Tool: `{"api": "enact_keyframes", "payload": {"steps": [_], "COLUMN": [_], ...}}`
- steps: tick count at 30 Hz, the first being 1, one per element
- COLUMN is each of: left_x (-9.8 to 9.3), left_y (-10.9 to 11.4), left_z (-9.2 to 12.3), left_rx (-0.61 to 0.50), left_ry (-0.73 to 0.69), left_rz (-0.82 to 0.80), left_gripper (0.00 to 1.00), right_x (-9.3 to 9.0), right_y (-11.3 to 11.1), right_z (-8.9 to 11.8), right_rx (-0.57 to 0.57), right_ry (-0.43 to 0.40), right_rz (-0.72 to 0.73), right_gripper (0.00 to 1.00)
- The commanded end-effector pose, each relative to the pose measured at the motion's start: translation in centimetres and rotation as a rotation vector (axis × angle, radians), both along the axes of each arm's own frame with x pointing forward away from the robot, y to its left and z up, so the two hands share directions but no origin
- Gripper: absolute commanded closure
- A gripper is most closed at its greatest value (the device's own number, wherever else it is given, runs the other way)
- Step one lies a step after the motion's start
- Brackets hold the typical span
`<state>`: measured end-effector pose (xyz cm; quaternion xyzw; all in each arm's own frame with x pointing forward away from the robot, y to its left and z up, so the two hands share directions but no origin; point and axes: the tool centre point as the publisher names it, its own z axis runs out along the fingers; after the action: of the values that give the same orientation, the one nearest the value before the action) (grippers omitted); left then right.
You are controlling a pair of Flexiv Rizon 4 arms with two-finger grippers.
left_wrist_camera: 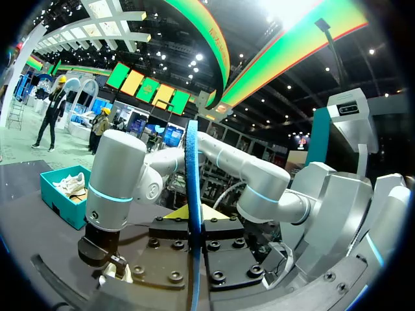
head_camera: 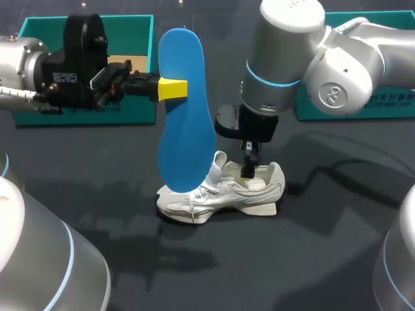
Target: Take the shoe out of the shoebox, open the shoe tongue, remove and reinsert the insole, then place the shoe into the shoebox
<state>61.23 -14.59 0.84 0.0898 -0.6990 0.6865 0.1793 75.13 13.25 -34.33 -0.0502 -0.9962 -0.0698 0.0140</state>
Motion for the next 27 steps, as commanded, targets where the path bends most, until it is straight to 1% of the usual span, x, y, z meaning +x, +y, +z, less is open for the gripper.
{"api": "enact_keyframes", "payload": {"steps": [1,10,11,12,13,14,15,17,22,27], "left_x": [-0.1,-0.1,-0.1,-0.1,-0.1,-0.1,-0.1,-0.1,-0.1,-0.1], "left_y": [-0.1,-0.1,-0.1,-0.1,-0.1,-0.1,-0.1,-0.1,-0.1,-0.1], "left_z": [-0.1,-0.1,-0.1,-0.1,-0.1,-0.1,-0.1,-0.1,-0.1,-0.1], "left_rx": [-0.001,-0.001,-0.001,-0.001,-0.001,-0.001,-0.001,-0.001,-0.001,-0.001], "left_ry": [-0.001,-0.001,-0.001,-0.001,-0.001,-0.001,-0.001,-0.001,-0.001,-0.001], "left_rz": [0.002,0.002,0.002,0.002,0.002,0.002,0.002,0.002,0.002,0.002], "left_gripper": [1.00,1.00,1.00,1.00,1.00,1.00,1.00,1.00,1.00,1.00], "right_x": [0.3,0.9,0.9,1.0,1.1,1.1,1.2,1.2,0.9,0.3], "right_y": [0.0,-0.3,-0.3,-0.3,-0.4,-0.4,-0.4,-0.4,-0.2,0.0], "right_z": [-1.7,-3.7,-3.9,-4.0,-4.2,-4.3,-4.5,-4.7,-4.8,-3.9], "right_rx": [0.006,0.016,0.017,0.018,0.018,0.020,0.023,0.024,0.021,0.009], "right_ry": [0.002,0.029,0.033,0.037,0.042,0.046,0.049,0.056,0.061,0.061], "right_rz": [0.005,0.022,0.023,0.024,0.024,0.025,0.026,0.027,0.041,0.038], "right_gripper": [0.00,0.00,0.01,0.22,0.51,0.58,0.71,1.00,1.00,1.00]}}
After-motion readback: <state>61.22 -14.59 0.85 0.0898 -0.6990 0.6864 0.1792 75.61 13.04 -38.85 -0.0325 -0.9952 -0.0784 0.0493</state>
